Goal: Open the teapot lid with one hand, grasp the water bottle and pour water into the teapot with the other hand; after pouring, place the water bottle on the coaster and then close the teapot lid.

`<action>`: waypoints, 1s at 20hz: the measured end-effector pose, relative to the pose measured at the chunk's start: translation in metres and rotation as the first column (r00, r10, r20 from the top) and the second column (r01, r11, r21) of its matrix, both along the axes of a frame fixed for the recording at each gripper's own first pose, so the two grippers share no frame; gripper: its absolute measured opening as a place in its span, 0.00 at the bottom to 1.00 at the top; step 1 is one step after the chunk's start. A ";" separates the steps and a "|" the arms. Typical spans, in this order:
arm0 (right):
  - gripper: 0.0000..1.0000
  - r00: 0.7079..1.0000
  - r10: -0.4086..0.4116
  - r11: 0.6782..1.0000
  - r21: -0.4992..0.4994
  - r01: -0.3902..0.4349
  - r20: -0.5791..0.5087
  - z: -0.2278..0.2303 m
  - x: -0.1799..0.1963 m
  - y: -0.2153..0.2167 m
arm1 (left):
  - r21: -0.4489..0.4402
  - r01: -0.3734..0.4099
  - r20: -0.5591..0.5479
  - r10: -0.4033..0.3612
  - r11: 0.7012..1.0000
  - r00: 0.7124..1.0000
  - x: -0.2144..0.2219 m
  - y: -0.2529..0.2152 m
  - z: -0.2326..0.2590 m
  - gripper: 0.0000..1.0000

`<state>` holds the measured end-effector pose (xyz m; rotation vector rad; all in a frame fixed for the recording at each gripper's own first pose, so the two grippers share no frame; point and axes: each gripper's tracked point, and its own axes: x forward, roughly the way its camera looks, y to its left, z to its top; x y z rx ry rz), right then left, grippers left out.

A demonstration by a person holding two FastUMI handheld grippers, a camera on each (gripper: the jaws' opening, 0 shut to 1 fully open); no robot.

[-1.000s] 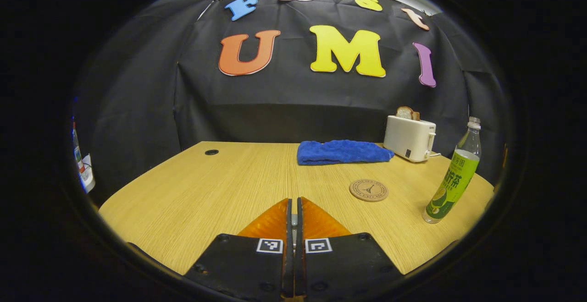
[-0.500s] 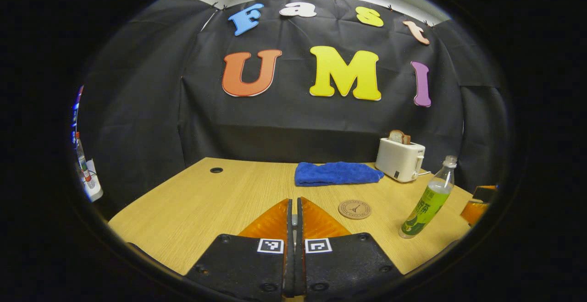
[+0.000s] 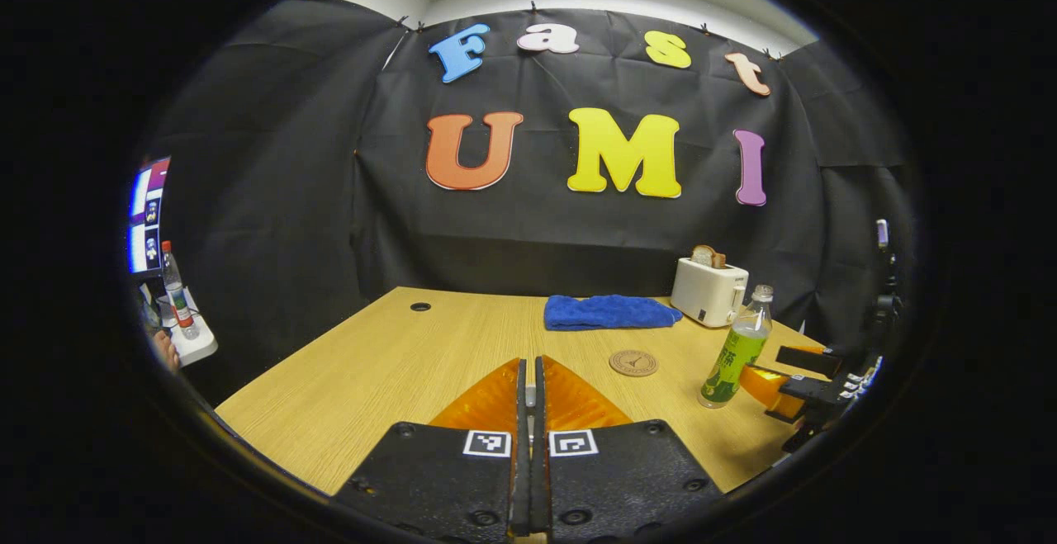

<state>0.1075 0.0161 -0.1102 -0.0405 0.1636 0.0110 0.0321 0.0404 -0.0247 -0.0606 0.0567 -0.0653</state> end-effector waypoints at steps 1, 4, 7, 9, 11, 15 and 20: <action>0.96 1.000 0.000 1.000 -0.006 0.000 -0.005 -0.002 0.003 0.003 | 0.014 0.009 -0.004 -0.009 1.000 1.000 -0.003 -0.001 0.001 0.03; 0.95 1.000 0.007 1.000 -0.002 -0.007 -0.004 -0.002 0.010 0.014 | 0.013 0.010 0.016 -0.010 1.000 1.000 -0.007 0.006 0.008 0.03; 0.96 1.000 0.005 1.000 -0.030 -0.004 0.015 0.005 0.015 0.023 | -0.018 0.008 0.021 -0.008 1.000 1.000 -0.010 0.013 0.013 0.03; 0.94 1.000 -0.029 0.998 -0.054 0.029 0.008 0.004 0.016 0.019 | -0.032 0.010 0.025 -0.009 0.999 1.000 -0.013 0.018 0.014 0.03; 0.98 0.999 -0.040 0.998 -0.054 0.041 0.016 0.003 0.017 0.020 | -0.038 0.014 0.027 -0.013 0.999 1.000 -0.013 0.021 0.016 0.03; 0.95 0.995 -0.104 0.993 -0.055 0.104 0.004 -0.001 0.030 0.005 | -0.032 0.031 0.030 -0.030 0.999 0.999 -0.016 0.020 0.017 0.03; 0.95 0.990 -0.138 0.990 -0.042 0.137 -0.018 -0.007 0.057 -0.004 | -0.019 0.053 0.028 -0.053 0.998 0.998 -0.016 0.014 0.017 0.03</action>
